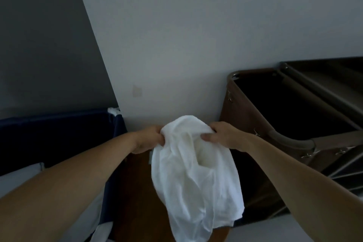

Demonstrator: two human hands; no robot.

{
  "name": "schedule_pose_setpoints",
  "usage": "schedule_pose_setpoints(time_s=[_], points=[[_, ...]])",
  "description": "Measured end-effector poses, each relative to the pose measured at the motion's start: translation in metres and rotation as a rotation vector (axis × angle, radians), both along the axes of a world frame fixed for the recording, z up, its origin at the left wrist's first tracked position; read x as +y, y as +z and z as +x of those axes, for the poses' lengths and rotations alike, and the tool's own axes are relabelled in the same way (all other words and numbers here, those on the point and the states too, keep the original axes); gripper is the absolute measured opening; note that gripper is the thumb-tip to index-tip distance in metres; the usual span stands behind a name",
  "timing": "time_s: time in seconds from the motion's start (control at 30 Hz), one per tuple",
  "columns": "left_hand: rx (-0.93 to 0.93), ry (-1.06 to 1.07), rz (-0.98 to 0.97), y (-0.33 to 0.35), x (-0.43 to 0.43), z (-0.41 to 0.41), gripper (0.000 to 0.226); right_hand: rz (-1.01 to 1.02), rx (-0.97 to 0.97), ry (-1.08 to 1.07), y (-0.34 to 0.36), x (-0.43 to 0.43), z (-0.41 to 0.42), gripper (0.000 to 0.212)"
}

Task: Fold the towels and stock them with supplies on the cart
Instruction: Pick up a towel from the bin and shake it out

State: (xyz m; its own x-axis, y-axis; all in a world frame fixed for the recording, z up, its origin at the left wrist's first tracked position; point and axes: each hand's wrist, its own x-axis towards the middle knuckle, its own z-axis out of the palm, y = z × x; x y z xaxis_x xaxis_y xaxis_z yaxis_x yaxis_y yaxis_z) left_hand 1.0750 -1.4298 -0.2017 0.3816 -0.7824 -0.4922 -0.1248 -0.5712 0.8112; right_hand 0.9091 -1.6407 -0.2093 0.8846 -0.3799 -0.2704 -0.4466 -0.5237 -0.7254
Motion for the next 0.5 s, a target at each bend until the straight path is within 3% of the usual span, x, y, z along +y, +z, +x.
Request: schedule_pose_setpoints(time_s=[0.07, 0.13, 0.2, 0.3, 0.4, 0.5], points=[[-0.188, -0.053, 0.176, -0.003, 0.003, 0.001, 0.042, -0.034, -0.059, -0.014, 0.004, 0.006, 0.008, 0.025], [-0.157, -0.085, 0.232, -0.002, 0.002, 0.0, 0.07, -0.016, -0.097, 0.032, 0.008, 0.018, 0.016, 0.022], [-0.075, -0.134, 0.165, 0.002, 0.0, -0.008, 0.089, -0.015, -0.092, 0.113, 0.007, 0.03, 0.023, 0.017], [-0.201, -0.284, 0.108, 0.004, -0.006, -0.026, 0.068, -0.062, -0.094, 0.2, 0.008, 0.041, 0.029, 0.023], [-0.353, -0.18, 0.063, -0.002, -0.011, -0.032, 0.05, -0.124, -0.118, 0.217, 0.012, 0.039, 0.032, 0.031], [-0.11, -0.043, -0.03, 0.003, -0.011, -0.031, 0.044, -0.129, -0.171, 0.177, 0.016, 0.028, 0.03, 0.035]])
